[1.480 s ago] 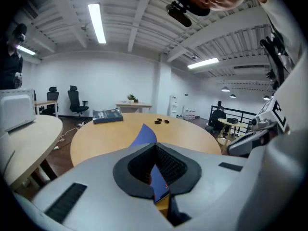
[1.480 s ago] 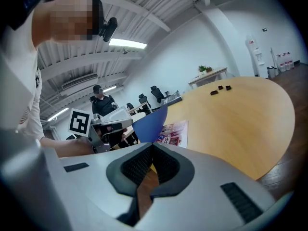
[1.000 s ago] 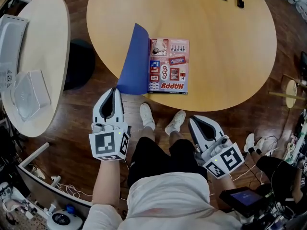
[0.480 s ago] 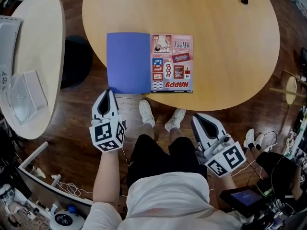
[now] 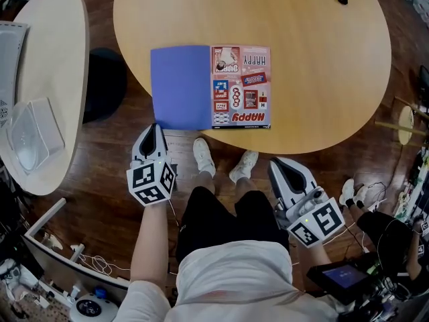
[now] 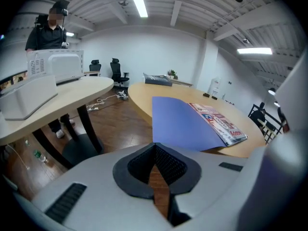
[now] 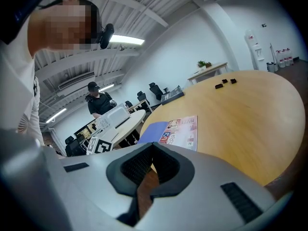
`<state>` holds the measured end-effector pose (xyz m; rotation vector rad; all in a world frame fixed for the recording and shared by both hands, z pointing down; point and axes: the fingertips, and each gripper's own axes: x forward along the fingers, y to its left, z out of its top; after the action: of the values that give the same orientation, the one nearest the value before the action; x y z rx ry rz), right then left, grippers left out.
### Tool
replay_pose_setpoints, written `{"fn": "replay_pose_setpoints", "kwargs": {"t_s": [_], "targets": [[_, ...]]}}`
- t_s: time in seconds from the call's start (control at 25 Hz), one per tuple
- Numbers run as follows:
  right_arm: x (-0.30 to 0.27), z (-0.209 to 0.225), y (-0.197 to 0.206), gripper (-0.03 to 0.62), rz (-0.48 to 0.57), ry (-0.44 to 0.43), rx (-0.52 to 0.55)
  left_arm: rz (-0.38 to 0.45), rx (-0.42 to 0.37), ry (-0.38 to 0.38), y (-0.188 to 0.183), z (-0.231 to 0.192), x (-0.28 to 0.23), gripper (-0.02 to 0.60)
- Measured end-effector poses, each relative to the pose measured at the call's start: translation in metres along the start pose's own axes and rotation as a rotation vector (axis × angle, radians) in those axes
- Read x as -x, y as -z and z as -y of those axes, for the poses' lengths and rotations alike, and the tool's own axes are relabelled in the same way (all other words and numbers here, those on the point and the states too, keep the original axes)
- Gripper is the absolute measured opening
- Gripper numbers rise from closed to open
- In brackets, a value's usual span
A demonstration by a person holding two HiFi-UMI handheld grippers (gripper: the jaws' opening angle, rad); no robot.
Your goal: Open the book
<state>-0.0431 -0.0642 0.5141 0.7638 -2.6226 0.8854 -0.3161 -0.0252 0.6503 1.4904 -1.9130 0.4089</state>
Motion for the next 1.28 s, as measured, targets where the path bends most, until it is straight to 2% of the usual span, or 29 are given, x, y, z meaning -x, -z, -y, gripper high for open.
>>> {"fn": "replay_pose_setpoints", "kwargs": {"t_s": [0.24,0.4,0.48,0.6,0.76,0.84,1.08,1.28], "targets": [[0.009,-0.002,-0.008,0.003,0.021,0.018,0.015,-0.015,0.115,0.059,0.004,-0.002,0.004,0.014],[0.010,-0.012,-0.017,0.003,0.044,0.031,0.036,0.022,0.159,0.043,-0.009,-0.013,0.018,0.018],[0.009,-0.021,-0.022,0.003,0.055,0.037,0.050,0.078,0.148,0.054,-0.028,-0.013,0.034,0.018],[0.005,-0.037,-0.036,0.003,0.082,0.047,0.075,0.169,0.147,0.145,-0.068,0.001,0.060,0.011],[-0.001,-0.063,-0.056,0.003,0.125,0.056,0.102,0.312,0.055,0.226,-0.130,0.020,0.101,0.011],[-0.002,-0.074,-0.063,0.003,0.134,0.060,0.117,0.359,0.012,0.271,-0.154,0.033,0.119,0.011],[0.005,-0.099,-0.088,0.003,0.168,0.055,0.165,0.422,-0.072,0.364,-0.193,0.063,0.159,0.011],[0.014,-0.114,-0.104,0.003,0.208,0.021,0.206,0.449,-0.049,0.401,-0.203,0.081,0.190,0.011]]}}
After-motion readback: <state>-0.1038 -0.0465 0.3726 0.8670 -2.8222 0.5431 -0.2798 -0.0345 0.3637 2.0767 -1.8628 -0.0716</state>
